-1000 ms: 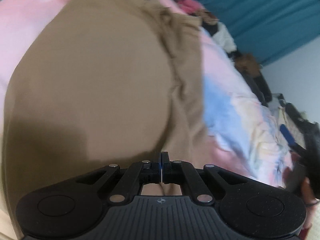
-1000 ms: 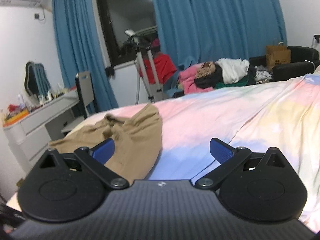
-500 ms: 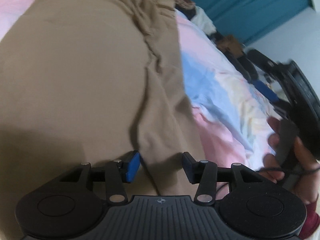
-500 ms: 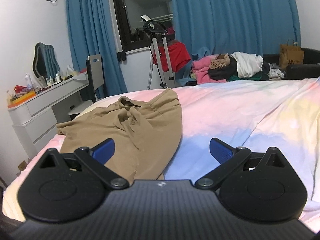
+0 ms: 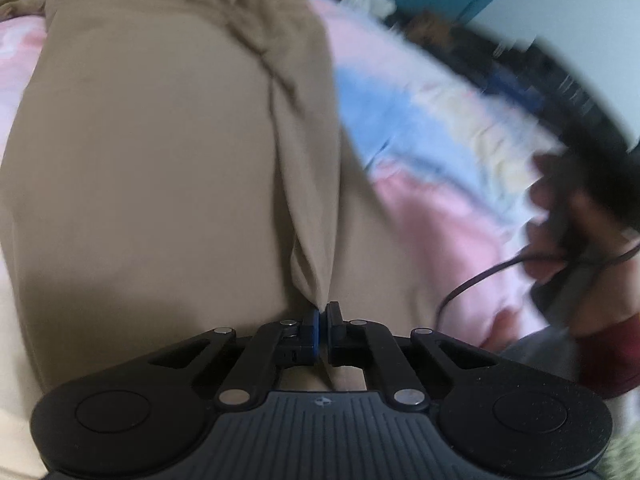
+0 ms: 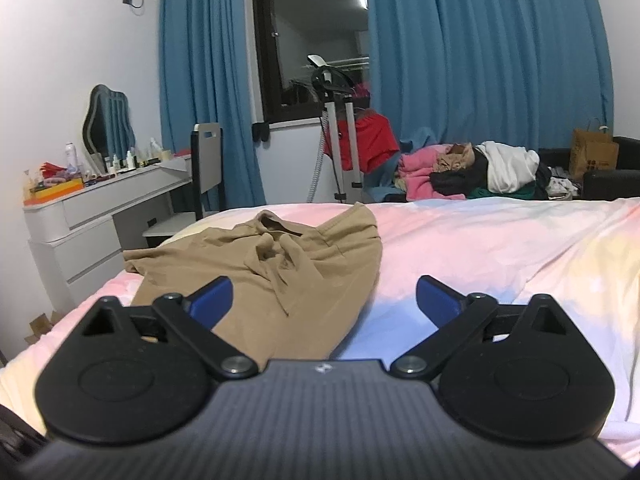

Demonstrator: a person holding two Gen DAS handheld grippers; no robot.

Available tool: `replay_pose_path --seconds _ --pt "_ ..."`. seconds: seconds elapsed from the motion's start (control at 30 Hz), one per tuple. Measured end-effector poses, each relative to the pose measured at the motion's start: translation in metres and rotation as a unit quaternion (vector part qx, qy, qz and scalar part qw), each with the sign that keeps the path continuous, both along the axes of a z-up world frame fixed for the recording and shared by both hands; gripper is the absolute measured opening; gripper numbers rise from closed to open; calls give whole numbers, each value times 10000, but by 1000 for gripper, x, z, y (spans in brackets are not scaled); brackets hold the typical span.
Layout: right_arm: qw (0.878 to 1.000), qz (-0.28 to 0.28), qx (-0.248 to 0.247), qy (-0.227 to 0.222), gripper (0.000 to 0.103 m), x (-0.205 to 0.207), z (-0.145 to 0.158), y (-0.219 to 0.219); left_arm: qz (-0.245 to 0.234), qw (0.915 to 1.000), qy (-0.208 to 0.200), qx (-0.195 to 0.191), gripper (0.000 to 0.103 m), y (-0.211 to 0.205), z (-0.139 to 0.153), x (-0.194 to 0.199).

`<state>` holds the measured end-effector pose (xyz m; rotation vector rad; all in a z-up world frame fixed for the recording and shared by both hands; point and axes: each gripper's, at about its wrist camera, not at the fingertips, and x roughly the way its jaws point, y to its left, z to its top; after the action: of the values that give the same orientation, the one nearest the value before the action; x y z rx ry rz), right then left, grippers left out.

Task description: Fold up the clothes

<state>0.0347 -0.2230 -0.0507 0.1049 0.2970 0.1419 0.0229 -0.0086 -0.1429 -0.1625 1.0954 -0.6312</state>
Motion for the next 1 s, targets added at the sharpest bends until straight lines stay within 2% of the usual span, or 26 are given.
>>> replay_pose_path --seconds 0.1,0.17,0.3,0.37,0.47,0.63,0.8,0.9,1.0 --pt "10000 76 22 46 90 1 -1 1 -32 9997 -178 161 10 -1 6 -1" --pt "9997 144 151 142 82 6 0 1 -11 9990 -381 214 28 -3 13 -1" --pt "9976 293 519 354 81 25 5 0 265 9957 -843 290 47 1 28 3" --pt "9970 410 478 445 81 47 11 7 466 9933 -1029 263 60 6 35 7" --pt "9957 619 354 584 74 85 10 26 707 9852 -1506 420 68 10 42 16" --pt "9925 804 116 914 65 168 -12 65 928 9701 -2121 734 73 25 40 37" --pt "9914 591 -123 1160 63 237 -46 89 1220 9735 -1829 636 73 46 20 75" --pt "9890 486 -291 1364 60 261 -65 96 1282 9753 -1723 517 73 53 11 89" --pt "9890 439 -315 1376 48 267 -73 95 1335 9767 -1639 362 73 63 7 88"
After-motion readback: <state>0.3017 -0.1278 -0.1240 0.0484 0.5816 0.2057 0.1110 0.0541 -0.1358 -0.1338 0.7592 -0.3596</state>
